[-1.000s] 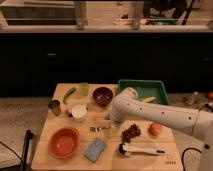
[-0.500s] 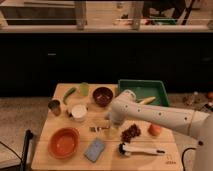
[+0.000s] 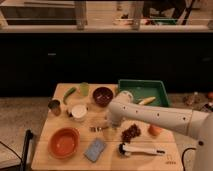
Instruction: Place fork in red bowl
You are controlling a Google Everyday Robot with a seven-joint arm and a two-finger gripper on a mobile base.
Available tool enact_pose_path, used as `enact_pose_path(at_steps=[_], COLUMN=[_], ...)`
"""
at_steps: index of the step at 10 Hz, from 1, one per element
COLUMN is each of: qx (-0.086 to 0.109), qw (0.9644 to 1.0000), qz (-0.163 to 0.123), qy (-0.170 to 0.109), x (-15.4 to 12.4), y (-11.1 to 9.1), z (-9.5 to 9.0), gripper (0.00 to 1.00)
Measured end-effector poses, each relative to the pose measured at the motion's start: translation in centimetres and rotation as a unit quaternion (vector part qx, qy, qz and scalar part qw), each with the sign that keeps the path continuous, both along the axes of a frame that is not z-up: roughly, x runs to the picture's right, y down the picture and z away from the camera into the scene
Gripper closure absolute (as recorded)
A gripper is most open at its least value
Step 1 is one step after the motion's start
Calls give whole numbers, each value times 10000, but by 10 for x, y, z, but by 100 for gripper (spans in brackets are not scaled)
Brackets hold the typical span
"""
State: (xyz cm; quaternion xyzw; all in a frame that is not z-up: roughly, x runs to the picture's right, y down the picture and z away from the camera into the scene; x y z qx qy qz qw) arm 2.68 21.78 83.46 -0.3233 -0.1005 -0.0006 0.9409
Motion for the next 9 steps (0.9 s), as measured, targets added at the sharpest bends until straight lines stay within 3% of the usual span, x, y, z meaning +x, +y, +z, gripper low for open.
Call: enact_pose_path(at_steps=[4,9], qx=[-13,-205], qw=[9967,9911], qz=[-670,-1123], qy=[-451,-688], x=[-9,-13], y=[-1,4], z=[0,13], gripper=[20,20])
